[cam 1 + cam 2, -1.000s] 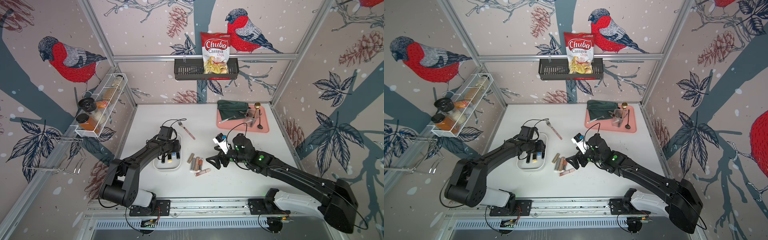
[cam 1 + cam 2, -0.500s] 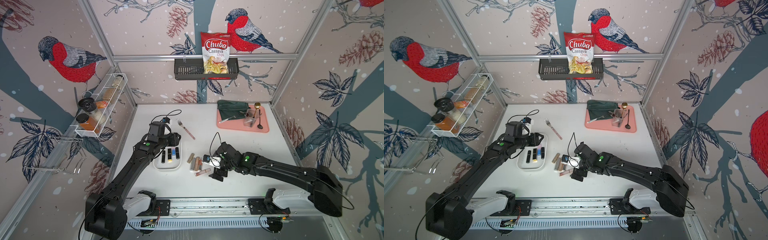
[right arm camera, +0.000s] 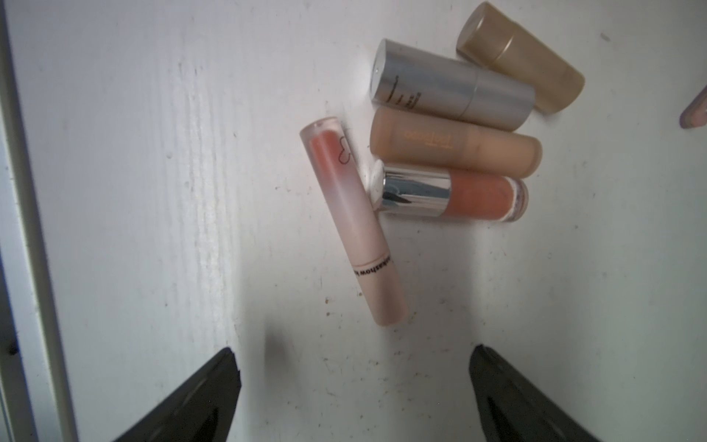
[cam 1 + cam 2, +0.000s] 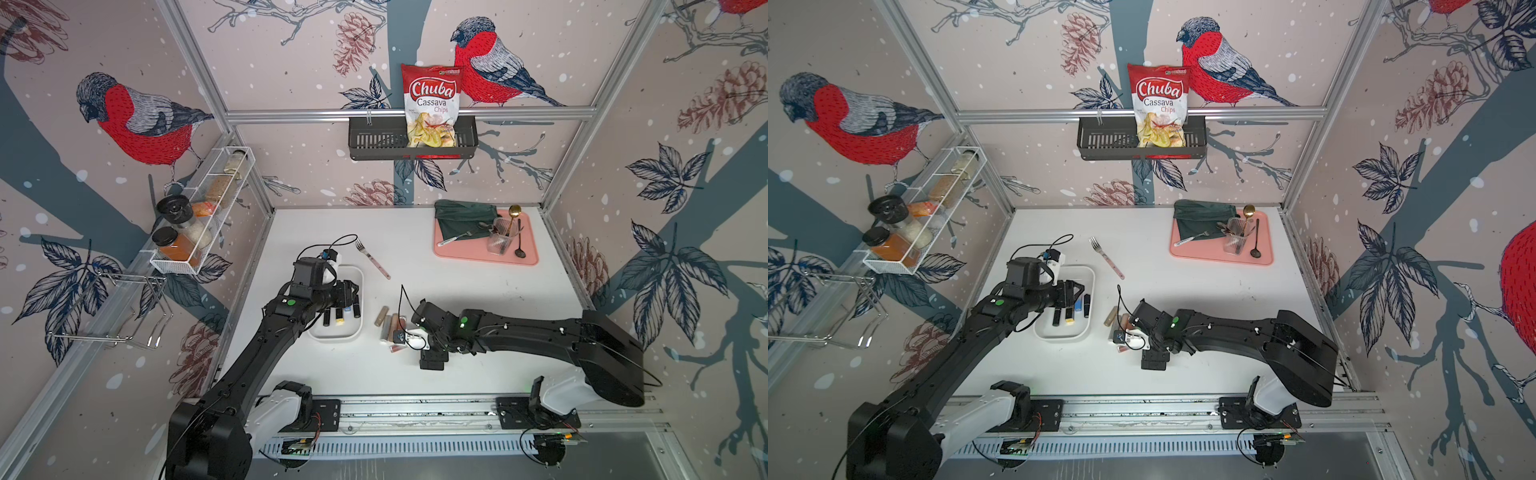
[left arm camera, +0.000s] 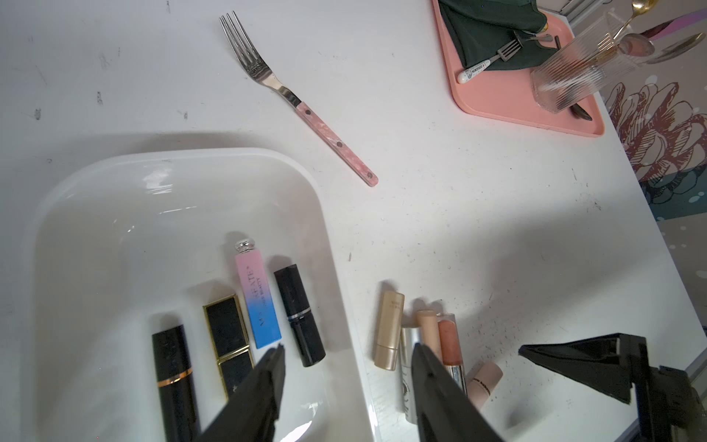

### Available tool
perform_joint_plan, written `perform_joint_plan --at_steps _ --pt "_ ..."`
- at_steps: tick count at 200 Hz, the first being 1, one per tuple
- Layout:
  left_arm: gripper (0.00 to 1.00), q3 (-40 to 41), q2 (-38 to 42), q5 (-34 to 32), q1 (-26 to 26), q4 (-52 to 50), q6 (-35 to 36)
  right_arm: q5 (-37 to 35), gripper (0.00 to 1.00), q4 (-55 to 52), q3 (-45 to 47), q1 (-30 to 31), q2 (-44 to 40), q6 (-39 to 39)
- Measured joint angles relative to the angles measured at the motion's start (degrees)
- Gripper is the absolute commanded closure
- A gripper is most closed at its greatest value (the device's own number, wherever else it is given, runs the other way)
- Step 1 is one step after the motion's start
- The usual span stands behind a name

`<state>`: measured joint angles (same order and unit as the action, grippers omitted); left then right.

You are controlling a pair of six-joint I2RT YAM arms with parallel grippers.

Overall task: Put the lipstick into the storage box
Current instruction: Pick up the lipstick at the center of the board.

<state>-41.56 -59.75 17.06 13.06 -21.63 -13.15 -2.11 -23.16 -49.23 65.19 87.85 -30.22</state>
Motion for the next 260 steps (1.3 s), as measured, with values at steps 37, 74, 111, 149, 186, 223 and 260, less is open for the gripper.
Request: perform_joint_plan --at_steps 37,74,111,149,186,223,260 --pt "0.43 0.5 0.04 0.9 -0.22 0.81 0.0 -0.81 0.1 0.2 -1.33 -0.76 2.89 -1.31" --pt "0.43 0.61 0.02 1.09 -0.37 1.6 0.02 -0.5 0.16 0.15 -3.45 -1.73 5.92 -2.58" --pt "0.43 0.66 0.0 1.14 -0.76 1.66 0.04 1.16 0.25 -0.61 -5.62 -2.21 8.92 -2.84" --pt "0.43 0.7 -0.13 1.16 -0.87 1.66 0.09 3.3 0.38 -1.46 -7.13 -2.01 11.15 -2.84" --pt "0.43 0.72 -0.04 1.16 -0.94 1.66 0.5 4.63 0.5 -1.29 -7.72 -1.29 12.0 -2.82" --pt "0.43 0.79 0.0 1.14 -0.94 1.66 0.7 5.7 0.67 -1.36 -7.5 -0.61 12.13 -2.82" --pt "0.43 0.85 -0.09 1.11 -0.96 1.66 1.07 5.49 0.75 -0.76 -6.62 0.15 11.54 -2.84"
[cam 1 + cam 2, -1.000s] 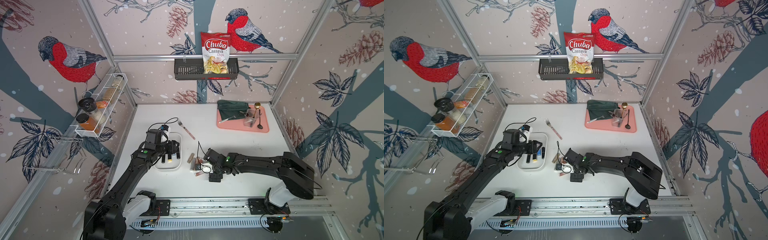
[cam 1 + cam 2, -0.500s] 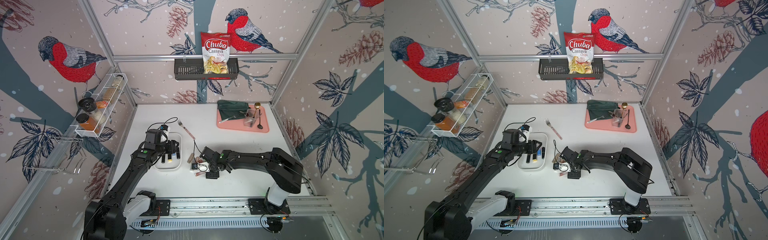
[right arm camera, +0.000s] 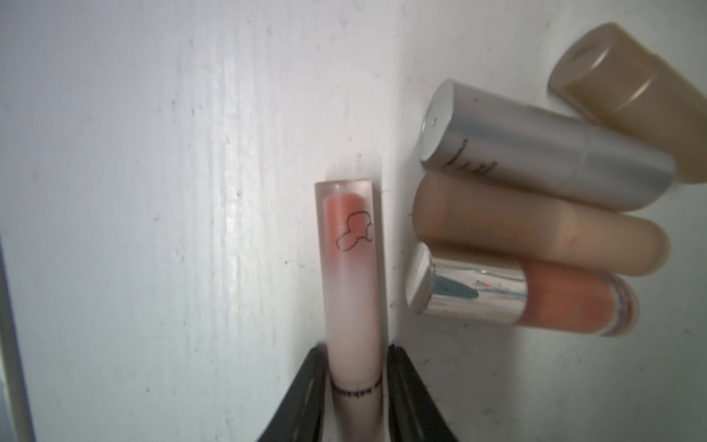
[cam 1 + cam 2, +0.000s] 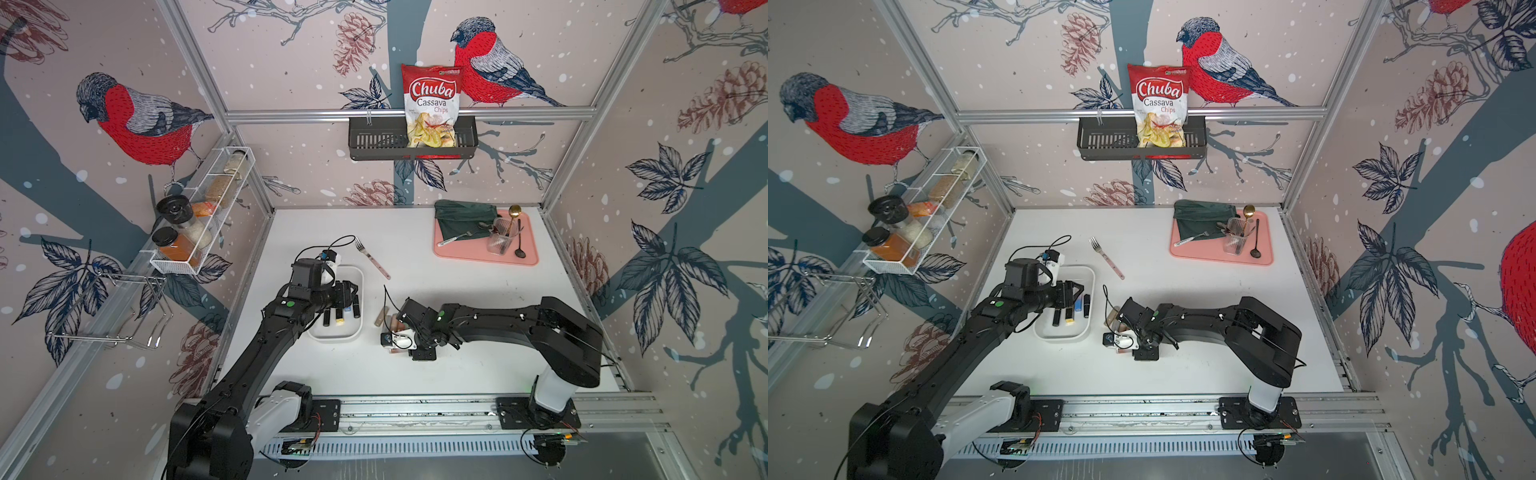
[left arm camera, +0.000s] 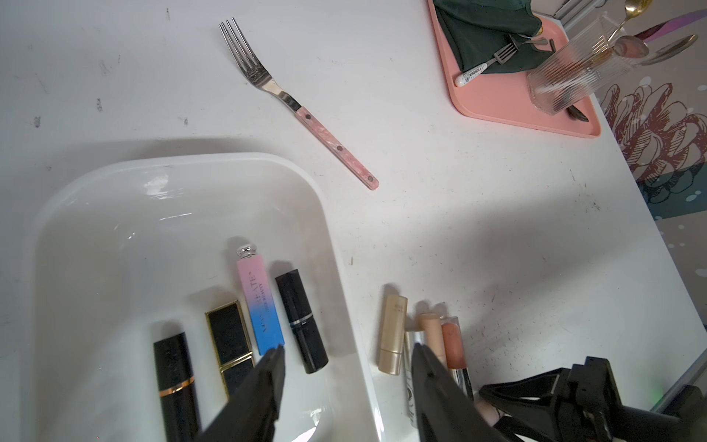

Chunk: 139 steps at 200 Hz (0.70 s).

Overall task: Put the lipstick into the storage box
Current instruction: Pick up the lipstick at the center of the board, then place the lipstick in the storage box.

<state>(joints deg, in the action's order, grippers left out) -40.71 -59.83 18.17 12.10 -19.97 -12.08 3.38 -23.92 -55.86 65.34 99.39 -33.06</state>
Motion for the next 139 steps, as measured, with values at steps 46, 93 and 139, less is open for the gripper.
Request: perform_joint_plan --at_steps 46,93,139 --pt "0.43 0.04 -0.07 -0.07 -0.02 0.0 0.0 -1.44 0.83 1.05 0.92 1.07 -0.76 -0.04" --pt "0.43 0.17 -0.07 -0.11 -0.02 0.02 -0.02 -1.2 0.84 1.57 3.37 1.36 -4.81 0.0" --pt "0.43 0.31 0.83 0.52 -0.66 0.52 -1.29 5.66 0.84 7.3 7.61 -4.0 -15.82 2.69"
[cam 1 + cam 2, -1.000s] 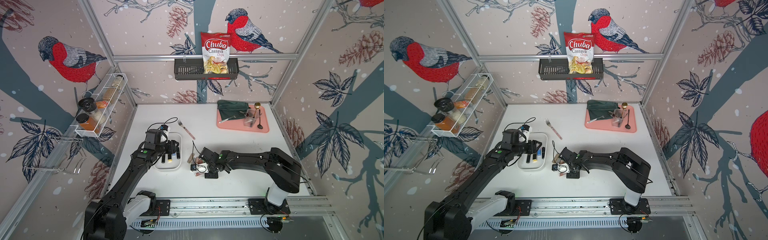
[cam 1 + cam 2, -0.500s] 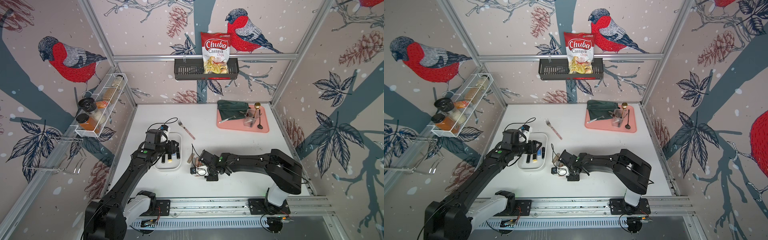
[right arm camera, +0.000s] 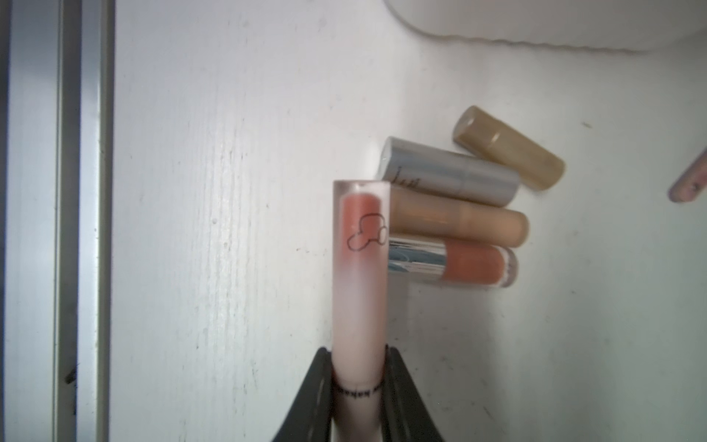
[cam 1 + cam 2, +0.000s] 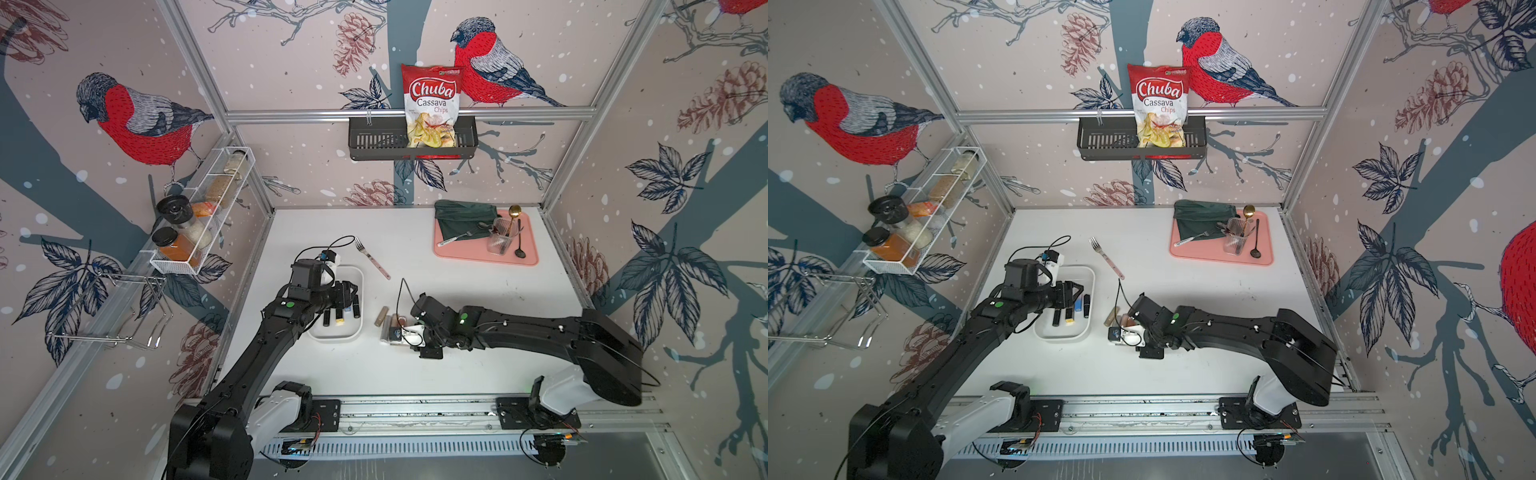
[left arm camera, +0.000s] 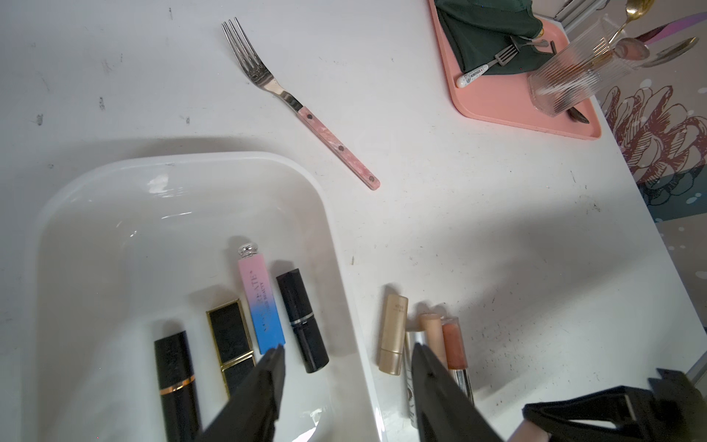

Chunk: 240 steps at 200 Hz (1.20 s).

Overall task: Put the lipstick into the storage box
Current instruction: Place the lipstick in the storage box.

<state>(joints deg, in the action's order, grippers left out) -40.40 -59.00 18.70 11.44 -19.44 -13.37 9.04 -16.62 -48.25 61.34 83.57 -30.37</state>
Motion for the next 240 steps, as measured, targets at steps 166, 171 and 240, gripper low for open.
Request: perform_joint_plan --at_steps 166,171,240 --pt "0.28 14.91 11.82 26.73 5.81 55.15 -35.98 34.18 0.77 69.77 19.47 -21.59 -17.42 67.84" --pt "0.28 14.45 11.45 26.73 6.51 55.15 -35.8 34.62 0.77 70.88 19.52 -21.59 -16.74 68.59" --pt "0.25 6.95 6.01 27.28 13.73 49.83 -29.35 38.27 0.76 77.92 17.79 -18.78 -11.96 73.99"
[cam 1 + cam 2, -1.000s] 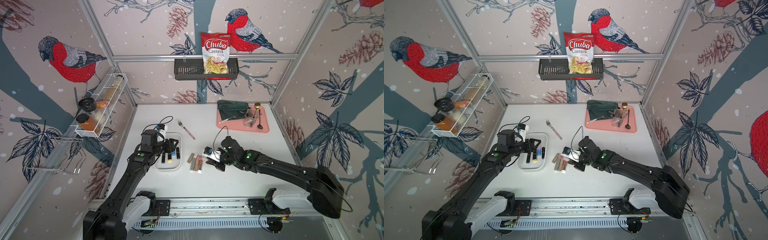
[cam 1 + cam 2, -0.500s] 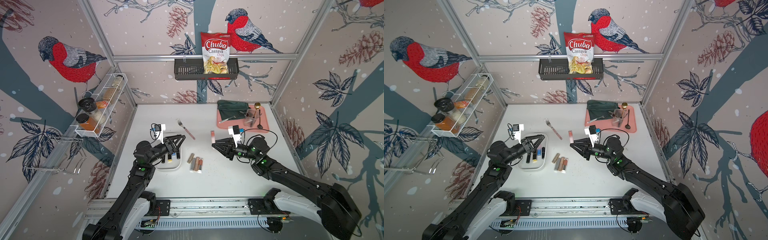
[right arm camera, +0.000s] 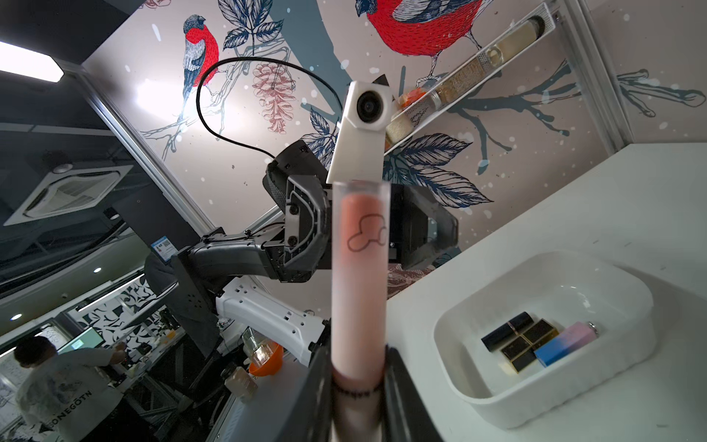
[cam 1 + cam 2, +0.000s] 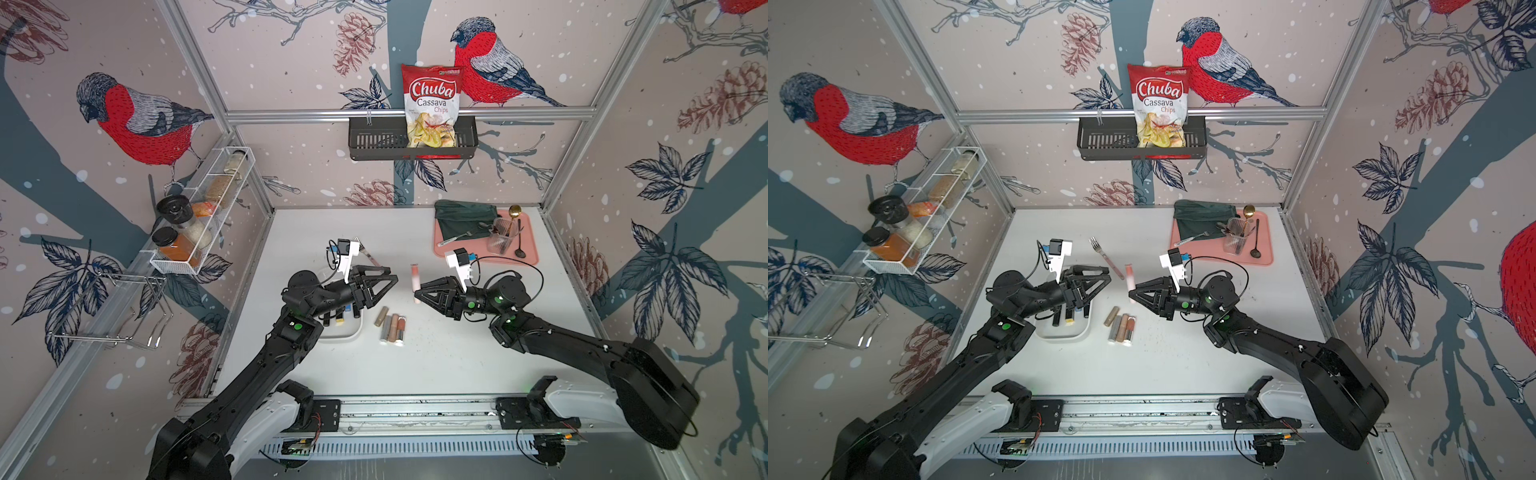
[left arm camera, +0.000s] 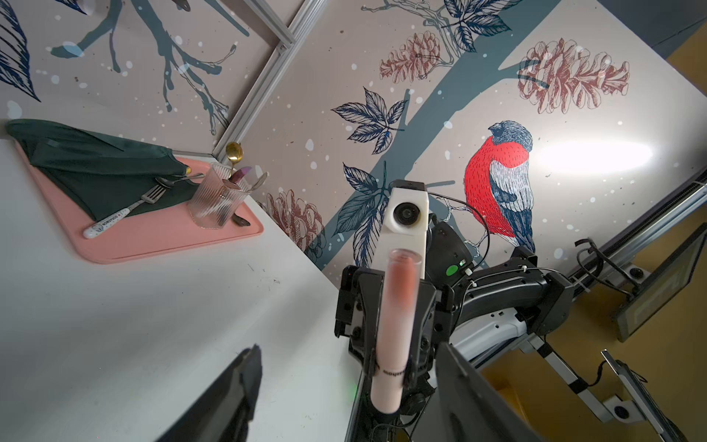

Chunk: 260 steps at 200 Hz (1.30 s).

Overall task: Put the lipstick into the storage box
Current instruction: Place the lipstick in the storage box.

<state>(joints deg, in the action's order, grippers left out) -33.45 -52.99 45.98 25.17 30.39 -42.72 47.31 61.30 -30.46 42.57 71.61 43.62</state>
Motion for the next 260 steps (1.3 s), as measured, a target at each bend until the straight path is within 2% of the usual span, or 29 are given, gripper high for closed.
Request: perform_joint_plan --at_steps 49,80,131,161,179,202,212,233,246,249,253,260 --pt "0.24 -3.61 -3.04 -1.25 3.52 -4.35 4.22 1.18 0.76 0.76 -1.38 0.5 2.73 0.22" --pt "0.28 -5.75 -4.57 -1.73 5.42 -6.21 6.45 1.73 0.76 0.76 -1.84 0.61 3.43 0.2" --pt "0.47 -7.52 -6.38 -2.71 6.75 -9.14 8.66 2.16 0.76 -0.17 -2.23 0.9 3.89 0.04" --pt "0.62 -7.52 -6.38 -2.69 7.17 -9.51 8.79 2.12 0.75 -1.55 -2.23 0.9 3.82 -0.26" --pt "0.7 -7.52 -6.36 -2.6 7.26 -9.62 8.9 1.66 0.71 -2.8 -2.23 0.87 3.65 -0.44" --pt "0.85 -7.52 -6.29 -2.36 7.3 -9.79 9.09 0.85 0.68 -3.69 -2.23 0.85 3.34 -1.46" --pt "0.89 -7.52 -6.21 -2.21 7.32 -9.9 9.11 0.79 0.63 -4.09 -2.25 0.85 3.15 -1.49" --pt "0.95 -7.43 -5.99 -2.47 7.32 -10.47 9.73 0.52 0.45 -4.98 -2.38 0.87 2.16 -2.01" --pt "0.96 -7.43 -5.86 -2.67 7.32 -11.39 9.99 -0.39 0.25 -5.42 -2.47 0.83 1.27 -3.04" --pt "0.96 -7.43 -5.84 -2.69 7.32 -11.61 10.05 -0.55 0.17 -5.51 -2.49 0.81 1.11 -3.15" --pt "0.96 -7.43 -5.79 -2.71 7.32 -12.02 10.14 -0.83 0.03 -5.75 -2.49 0.7 0.7 -3.26" --pt "0.96 -7.43 -5.64 -3.21 7.32 -12.79 10.32 -1.49 0.0 -6.45 -2.38 0.5 -0.2 -3.63"
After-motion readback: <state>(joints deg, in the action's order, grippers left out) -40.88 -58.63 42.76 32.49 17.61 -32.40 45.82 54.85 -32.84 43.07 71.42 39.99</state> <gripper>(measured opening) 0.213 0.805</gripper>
